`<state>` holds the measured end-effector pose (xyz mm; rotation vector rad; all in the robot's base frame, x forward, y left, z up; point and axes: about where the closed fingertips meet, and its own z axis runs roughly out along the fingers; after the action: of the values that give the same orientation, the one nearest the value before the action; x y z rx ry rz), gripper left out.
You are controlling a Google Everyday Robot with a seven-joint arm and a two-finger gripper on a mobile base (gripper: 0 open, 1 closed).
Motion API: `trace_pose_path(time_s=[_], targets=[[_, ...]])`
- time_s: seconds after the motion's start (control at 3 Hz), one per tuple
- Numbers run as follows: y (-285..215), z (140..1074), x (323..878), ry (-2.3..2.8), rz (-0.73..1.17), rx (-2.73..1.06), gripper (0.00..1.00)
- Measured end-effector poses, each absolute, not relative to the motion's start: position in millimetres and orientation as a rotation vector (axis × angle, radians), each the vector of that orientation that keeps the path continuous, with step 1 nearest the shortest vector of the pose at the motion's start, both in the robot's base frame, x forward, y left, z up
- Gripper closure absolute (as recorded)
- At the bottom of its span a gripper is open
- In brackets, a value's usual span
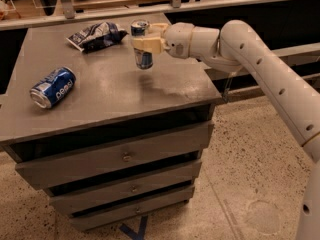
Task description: Place redbull can upright
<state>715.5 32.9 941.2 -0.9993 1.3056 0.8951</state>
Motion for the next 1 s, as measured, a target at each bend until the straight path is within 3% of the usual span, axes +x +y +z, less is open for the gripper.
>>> trace_pose_path(time_s=[1.0], targets=[[37, 916, 723, 1.299, 0.904, -0.963, 1.00]])
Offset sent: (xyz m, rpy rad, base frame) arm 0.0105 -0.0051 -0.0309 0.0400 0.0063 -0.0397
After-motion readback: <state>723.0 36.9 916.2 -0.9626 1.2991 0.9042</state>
